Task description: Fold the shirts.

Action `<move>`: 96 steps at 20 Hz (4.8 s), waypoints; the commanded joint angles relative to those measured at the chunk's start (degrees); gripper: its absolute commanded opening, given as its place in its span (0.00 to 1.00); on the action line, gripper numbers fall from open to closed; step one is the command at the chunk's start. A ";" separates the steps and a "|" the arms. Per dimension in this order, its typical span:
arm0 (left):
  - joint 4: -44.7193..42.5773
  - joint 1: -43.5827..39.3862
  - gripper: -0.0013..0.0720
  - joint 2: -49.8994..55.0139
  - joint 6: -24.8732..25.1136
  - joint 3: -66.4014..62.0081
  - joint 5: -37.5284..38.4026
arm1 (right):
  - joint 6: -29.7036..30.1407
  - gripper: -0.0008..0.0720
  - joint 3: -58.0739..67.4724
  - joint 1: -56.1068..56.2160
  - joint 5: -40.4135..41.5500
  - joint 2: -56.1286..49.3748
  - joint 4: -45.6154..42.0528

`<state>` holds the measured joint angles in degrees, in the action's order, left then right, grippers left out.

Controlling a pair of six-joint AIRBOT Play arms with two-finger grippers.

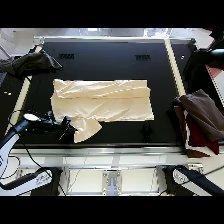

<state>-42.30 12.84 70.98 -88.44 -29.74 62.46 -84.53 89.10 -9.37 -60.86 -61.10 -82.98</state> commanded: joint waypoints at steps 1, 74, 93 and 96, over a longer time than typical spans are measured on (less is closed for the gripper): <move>0.90 0.00 0.03 -0.83 1.92 -0.02 0.79 | -7.93 0.52 -9.86 -5.22 10.56 10.19 -0.59; -27.50 -10.25 0.03 -2.95 6.62 -34.25 -5.01 | 6.32 0.04 -32.30 3.87 5.90 -1.75 21.20; -34.18 -15.02 0.03 26.18 3.32 -50.21 -19.67 | 5.95 0.04 -23.67 5.14 14.08 -29.55 19.87; -34.18 -14.99 0.03 26.47 3.32 -50.27 -20.48 | 5.95 0.04 -23.69 5.14 13.35 -29.90 19.96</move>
<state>-76.29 -2.09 96.66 -85.06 -79.94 43.38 -78.46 65.34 -4.25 -47.90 -90.06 -63.16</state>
